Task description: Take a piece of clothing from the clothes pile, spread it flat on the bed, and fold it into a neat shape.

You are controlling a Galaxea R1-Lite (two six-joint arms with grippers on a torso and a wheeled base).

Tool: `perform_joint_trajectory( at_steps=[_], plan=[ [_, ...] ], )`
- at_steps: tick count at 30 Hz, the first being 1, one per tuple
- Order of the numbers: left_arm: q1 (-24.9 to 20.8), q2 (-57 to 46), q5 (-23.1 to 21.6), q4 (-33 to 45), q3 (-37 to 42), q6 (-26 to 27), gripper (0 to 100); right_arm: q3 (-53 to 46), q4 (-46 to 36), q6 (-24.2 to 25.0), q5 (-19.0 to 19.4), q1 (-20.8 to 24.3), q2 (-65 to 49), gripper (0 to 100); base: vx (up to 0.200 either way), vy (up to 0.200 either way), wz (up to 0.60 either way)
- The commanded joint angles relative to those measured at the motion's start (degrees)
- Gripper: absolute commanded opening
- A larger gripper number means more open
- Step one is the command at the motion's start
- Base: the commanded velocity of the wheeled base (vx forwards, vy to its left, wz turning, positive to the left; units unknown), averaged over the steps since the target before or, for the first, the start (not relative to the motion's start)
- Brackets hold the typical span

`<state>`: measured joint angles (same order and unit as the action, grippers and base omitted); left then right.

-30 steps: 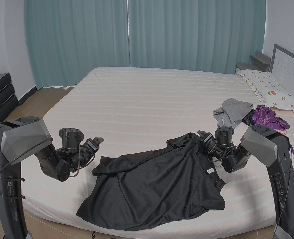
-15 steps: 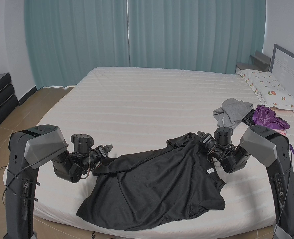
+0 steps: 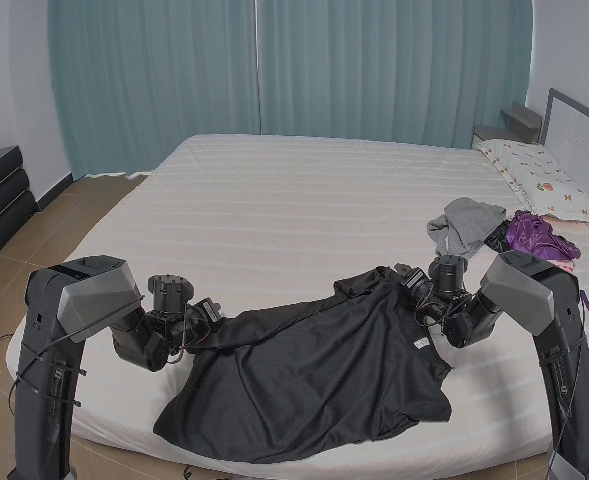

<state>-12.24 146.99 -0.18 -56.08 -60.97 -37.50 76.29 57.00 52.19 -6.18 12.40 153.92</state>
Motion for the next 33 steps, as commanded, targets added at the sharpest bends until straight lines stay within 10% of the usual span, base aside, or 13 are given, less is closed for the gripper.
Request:
perform_joint_trajectory(
  at_steps=[1, 16, 33],
  plan=[
    [0.11, 0.31, 0.45, -0.26, -0.65, -0.21, 0, 0.00, 0.04, 0.02, -0.06, -0.01, -0.02, 100, 0.000, 0.000, 0.00],
    [3.19, -0.83, 14.07, -0.88, -8.56, -8.82, 0, 0.09, 0.04, -0.07, -0.24, 0.08, 0.07, 100, 0.000, 0.000, 0.00],
    [5.56, 0.93, 16.27, -2.81, -9.61, -8.56, 0, 0.26, 0.04, -3.06, 2.23, -1.15, -0.64, 100, 0.000, 0.000, 0.00]
  ],
)
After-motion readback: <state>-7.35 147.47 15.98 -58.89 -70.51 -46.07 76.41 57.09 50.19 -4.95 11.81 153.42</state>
